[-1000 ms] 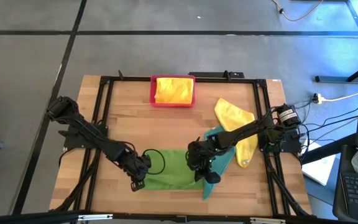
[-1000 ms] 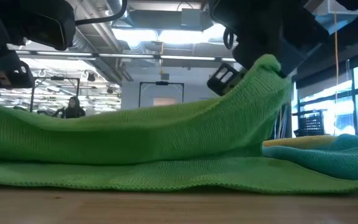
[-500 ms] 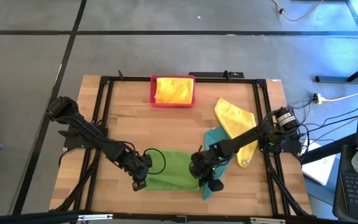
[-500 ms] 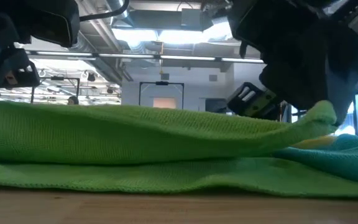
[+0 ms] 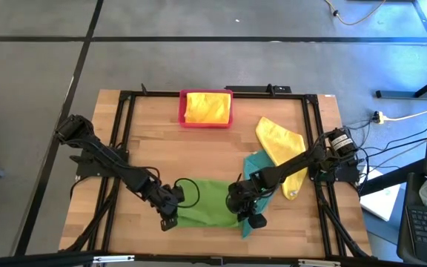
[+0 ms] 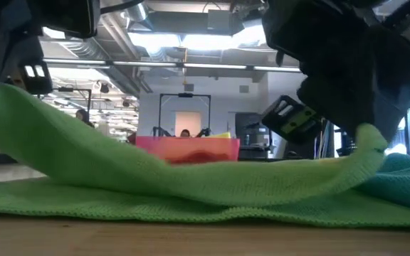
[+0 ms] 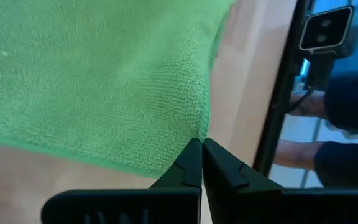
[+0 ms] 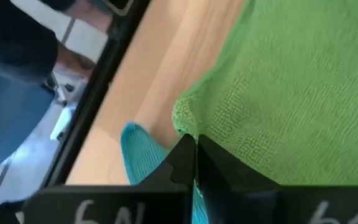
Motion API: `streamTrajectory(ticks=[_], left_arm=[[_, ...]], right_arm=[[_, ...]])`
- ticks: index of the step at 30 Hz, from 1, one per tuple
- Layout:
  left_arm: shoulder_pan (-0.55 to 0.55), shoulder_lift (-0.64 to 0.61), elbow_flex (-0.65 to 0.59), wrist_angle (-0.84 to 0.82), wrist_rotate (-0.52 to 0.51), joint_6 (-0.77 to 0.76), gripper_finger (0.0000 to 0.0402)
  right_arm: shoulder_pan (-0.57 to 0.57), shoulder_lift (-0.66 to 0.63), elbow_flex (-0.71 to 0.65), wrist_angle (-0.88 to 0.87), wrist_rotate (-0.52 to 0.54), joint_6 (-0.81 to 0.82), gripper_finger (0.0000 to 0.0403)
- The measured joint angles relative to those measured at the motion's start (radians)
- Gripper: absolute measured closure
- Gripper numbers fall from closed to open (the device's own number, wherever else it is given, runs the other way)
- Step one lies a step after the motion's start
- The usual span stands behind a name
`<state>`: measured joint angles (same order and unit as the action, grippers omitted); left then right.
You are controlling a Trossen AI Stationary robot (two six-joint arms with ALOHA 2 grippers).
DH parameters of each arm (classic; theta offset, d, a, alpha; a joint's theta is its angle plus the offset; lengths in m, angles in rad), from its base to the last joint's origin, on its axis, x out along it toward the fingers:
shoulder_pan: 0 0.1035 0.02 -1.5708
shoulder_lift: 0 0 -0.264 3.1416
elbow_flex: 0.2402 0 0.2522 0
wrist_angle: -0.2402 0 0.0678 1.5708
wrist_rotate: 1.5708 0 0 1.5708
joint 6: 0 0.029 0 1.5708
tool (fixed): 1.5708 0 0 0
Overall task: Fold microfiber towels
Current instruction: Fold the green microfiber cloth
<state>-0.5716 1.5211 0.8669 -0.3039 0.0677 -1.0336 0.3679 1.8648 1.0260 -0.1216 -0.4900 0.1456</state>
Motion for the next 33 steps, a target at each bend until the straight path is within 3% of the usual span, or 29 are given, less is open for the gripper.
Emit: streamTrajectory(ticks=[7,16,22,33], left_arm=[[-0.001,0.000,0.000,0.008,0.084,-0.010,0.0401],[-0.001,0.000,0.000,0.006,0.085,-0.010,0.0401],[-0.001,0.000,0.000,0.007,0.098,0.000,0.0398],[-0.001,0.000,0.000,0.016,0.096,0.024,0.0294]], right_arm=[[0.000,0.000,0.000,-0.099,-0.039,-0.049,0.0365],[0.000,0.000,0.000,0.022,-0.062,0.061,0.0270],[0.000,0.000,0.000,-0.008,-0.061,0.059,0.0209],[0.008,0.000,0.000,0.000,-0.051,0.092,0.0202]])
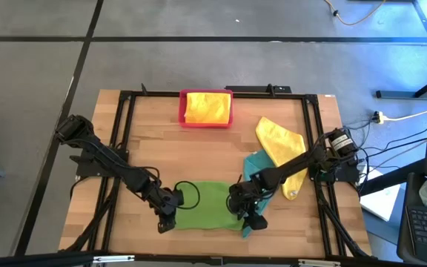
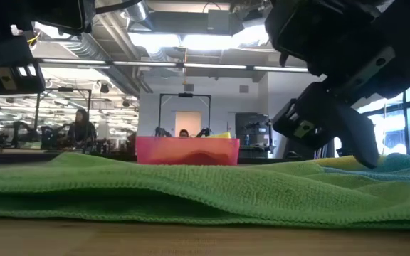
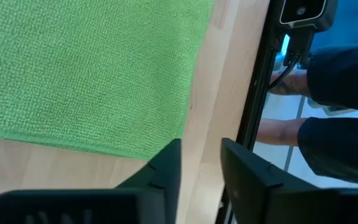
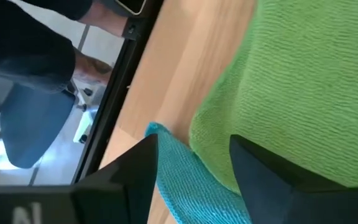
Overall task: Fold microfiber towels
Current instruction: Fold the green microfiber cloth
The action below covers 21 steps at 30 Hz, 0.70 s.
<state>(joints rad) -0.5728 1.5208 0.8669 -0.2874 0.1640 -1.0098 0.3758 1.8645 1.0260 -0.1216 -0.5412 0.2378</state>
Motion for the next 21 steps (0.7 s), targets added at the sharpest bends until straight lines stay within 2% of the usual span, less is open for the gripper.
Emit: streamTrajectory(ticks=[4,7,11,15,21], left_arm=[[0.000,0.000,0.000,-0.011,-0.002,0.000,0.0253],[0.005,0.000,0.000,-0.050,-0.019,0.024,0.0238],[0.029,-0.001,0.001,-0.169,-0.060,0.051,0.0237],[0.060,-0.001,0.001,-0.280,-0.151,0.073,0.0238],[0.112,-0.001,0.001,-0.277,-0.280,0.124,0.0239]], right_arm=[[0.000,0.000,0.000,-0.003,0.009,-0.003,0.0208],[-0.001,0.000,0.000,-0.004,0.042,0.018,0.0213],[-0.020,0.000,0.016,-0.051,0.065,0.053,0.0225],[-0.059,-0.018,0.045,-0.112,0.096,0.074,0.0243],[-0.112,-0.052,0.049,-0.151,0.224,0.125,0.0257]])
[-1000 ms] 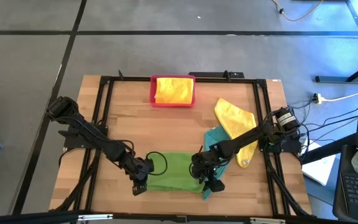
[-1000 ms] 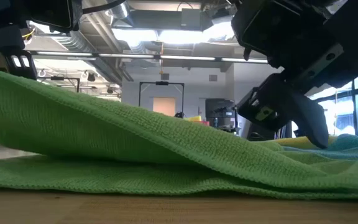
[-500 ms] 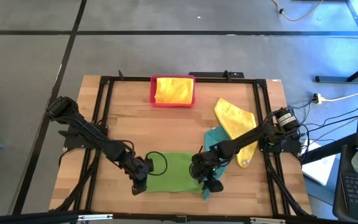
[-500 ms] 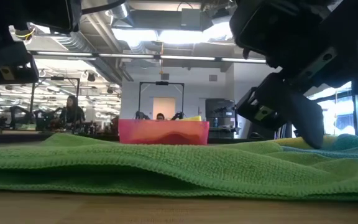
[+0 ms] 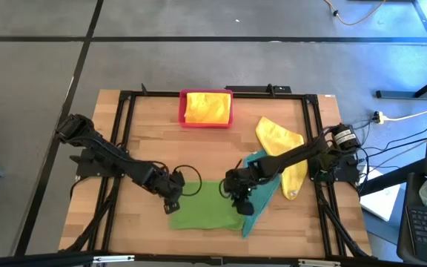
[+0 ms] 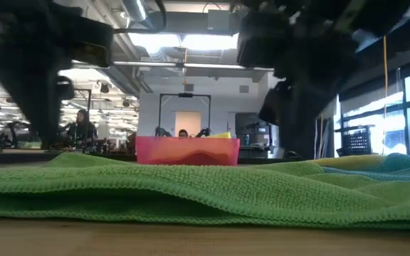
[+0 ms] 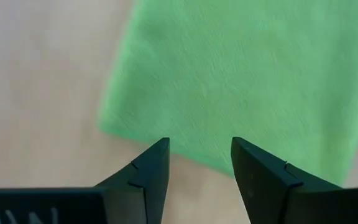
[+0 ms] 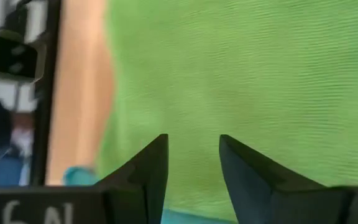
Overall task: Fold microfiber towels
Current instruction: Fold the green microfiber cloth
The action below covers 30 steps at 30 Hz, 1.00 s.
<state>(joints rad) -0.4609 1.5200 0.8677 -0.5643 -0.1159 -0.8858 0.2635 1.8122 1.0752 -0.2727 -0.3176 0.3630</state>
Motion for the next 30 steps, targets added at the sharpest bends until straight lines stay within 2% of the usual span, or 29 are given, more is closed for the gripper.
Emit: streamTrajectory(ticks=[4,6,12,17,23,30], left_arm=[[0.031,0.000,-0.006,0.014,-0.088,0.088,0.0239],[0.055,0.000,-0.033,0.040,-0.099,0.126,0.0239],[0.098,0.000,-0.170,0.135,-0.032,0.086,0.0239],[0.118,-0.005,-0.201,0.151,-0.016,0.061,0.0239],[0.153,-0.003,-0.203,0.159,-0.013,0.056,0.0239],[0.187,-0.002,-0.202,0.093,-0.060,0.055,0.0239]], right_arm=[[-0.028,0.008,0.000,0.000,0.051,0.006,0.0258],[-0.033,0.022,0.000,-0.007,0.081,-0.005,0.0258],[-0.036,0.063,0.000,-0.039,0.188,-0.031,0.0258],[-0.049,0.066,0.000,-0.060,0.243,-0.029,0.0258],[-0.079,0.066,0.000,-0.060,0.256,-0.026,0.0258],[-0.105,0.066,0.000,-0.061,0.256,-0.026,0.0258]])
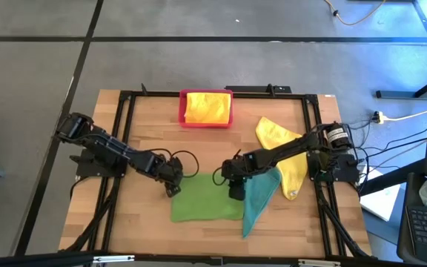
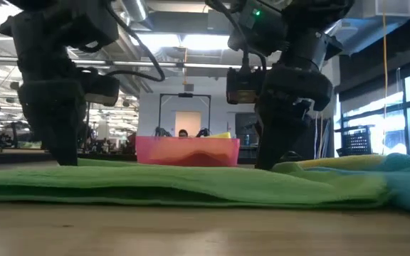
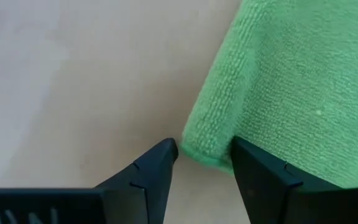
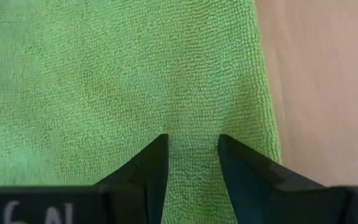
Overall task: Fold microfiber towels
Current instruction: Fold the green microfiber cloth
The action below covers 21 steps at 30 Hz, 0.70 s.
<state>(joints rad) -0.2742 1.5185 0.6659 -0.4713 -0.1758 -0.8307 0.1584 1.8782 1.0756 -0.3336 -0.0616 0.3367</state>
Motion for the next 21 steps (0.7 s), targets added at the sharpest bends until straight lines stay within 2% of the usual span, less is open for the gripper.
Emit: streamTrajectory(ticks=[11,18,21], left_arm=[[0.049,-0.028,-0.003,-0.254,-0.079,-0.008,0.0239],[0.082,-0.096,-0.012,-0.455,-0.192,0.032,0.0239],[0.097,-0.118,-0.010,-0.475,-0.192,0.042,0.0239]], right_arm=[[-0.013,0.000,0.007,0.056,-0.045,-0.002,0.0258],[-0.017,0.000,0.091,0.053,-0.040,-0.004,0.0258],[-0.036,0.000,0.130,0.054,-0.025,0.033,0.0258]])
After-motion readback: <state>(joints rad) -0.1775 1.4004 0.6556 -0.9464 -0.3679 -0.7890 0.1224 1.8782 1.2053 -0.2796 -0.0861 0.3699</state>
